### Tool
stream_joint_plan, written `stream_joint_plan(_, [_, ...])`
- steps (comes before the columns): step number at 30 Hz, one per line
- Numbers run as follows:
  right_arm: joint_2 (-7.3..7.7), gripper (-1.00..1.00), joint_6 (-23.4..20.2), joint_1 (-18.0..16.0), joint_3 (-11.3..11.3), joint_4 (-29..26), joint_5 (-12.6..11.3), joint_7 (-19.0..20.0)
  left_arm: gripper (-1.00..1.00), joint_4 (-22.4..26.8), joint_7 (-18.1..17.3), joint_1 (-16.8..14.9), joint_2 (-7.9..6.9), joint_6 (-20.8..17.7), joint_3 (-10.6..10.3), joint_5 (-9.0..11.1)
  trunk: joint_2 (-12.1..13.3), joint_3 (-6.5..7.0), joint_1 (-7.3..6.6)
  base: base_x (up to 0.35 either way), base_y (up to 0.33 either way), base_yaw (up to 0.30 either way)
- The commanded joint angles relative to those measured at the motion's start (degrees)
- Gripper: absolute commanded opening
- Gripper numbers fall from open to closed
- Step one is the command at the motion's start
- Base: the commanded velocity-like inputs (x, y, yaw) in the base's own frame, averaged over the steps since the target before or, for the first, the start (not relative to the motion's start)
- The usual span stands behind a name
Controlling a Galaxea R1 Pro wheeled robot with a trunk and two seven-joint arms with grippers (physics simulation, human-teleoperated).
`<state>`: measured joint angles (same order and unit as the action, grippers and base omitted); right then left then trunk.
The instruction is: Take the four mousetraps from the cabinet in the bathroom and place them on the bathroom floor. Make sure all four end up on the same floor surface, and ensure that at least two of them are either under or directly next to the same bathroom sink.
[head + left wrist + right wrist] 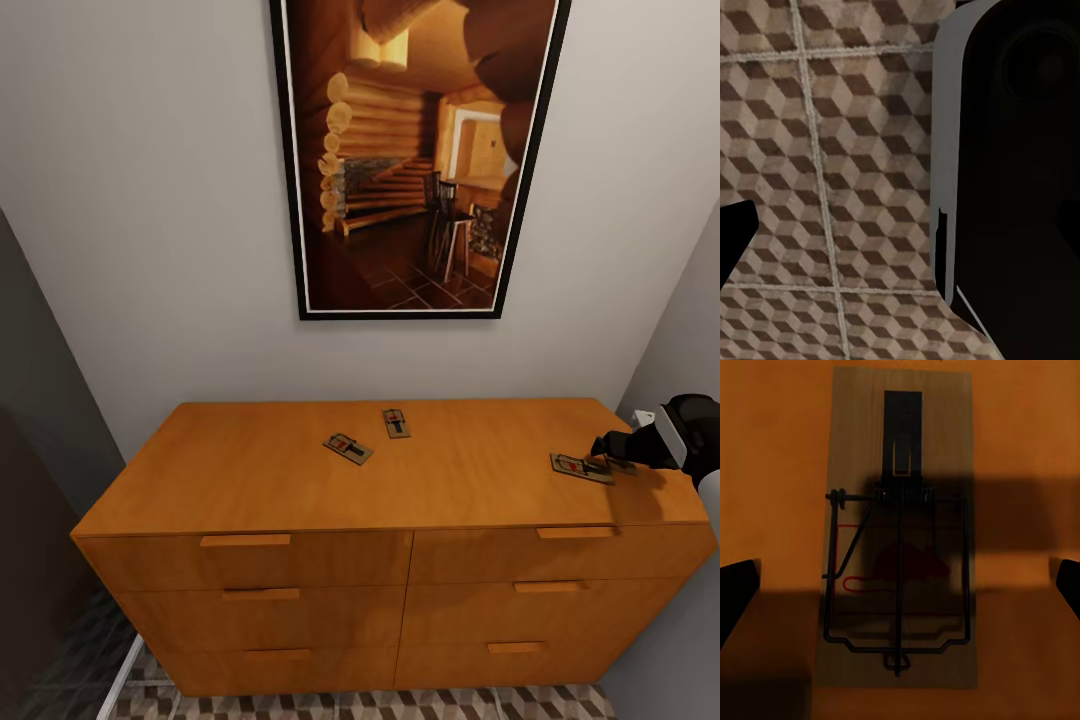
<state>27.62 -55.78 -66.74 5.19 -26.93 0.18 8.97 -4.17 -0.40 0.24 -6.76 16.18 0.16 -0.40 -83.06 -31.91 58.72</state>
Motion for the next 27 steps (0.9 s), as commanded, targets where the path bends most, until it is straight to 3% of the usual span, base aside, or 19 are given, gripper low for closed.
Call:
stream_joint_plan(1, [-0.02, 1.0, -0.2, 0.0, 0.2, 0.6, 0.4, 0.2, 1.0, -0.1, 0.0, 0.0, -0.01, 0.3, 0.0, 0.0, 0.0, -0.06, 0.01, 0.0, 0.0, 0.0])
stream_joint_plan(3, [-0.02, 1.0, -0.2, 0.0, 0.2, 0.6, 0.4, 0.2, 1.0, -0.1, 0.0, 0.0, -0.01, 0.3, 0.0, 0.0, 0.0, -0.06, 0.01, 0.0, 0.0, 0.0])
stream_joint_plan(4, [-0.02, -1.0, -0.2, 0.0, 0.2, 0.6, 0.4, 0.2, 1.0, -0.1, 0.0, 0.0, -0.01, 0.3, 0.0, 0.0, 0.0, -0.06, 0.01, 0.0, 0.0, 0.0])
stream_joint_plan(27, [0.04, -1.0, -0.2, 0.0, 0.2, 0.6, 0.6, 0.2, 1.0, -0.1, 0.0, 0.0, 0.17, 0.3, 0.0, 0.0, 0.0, -0.06, 0.01, 0.0, 0.0, 0.0])
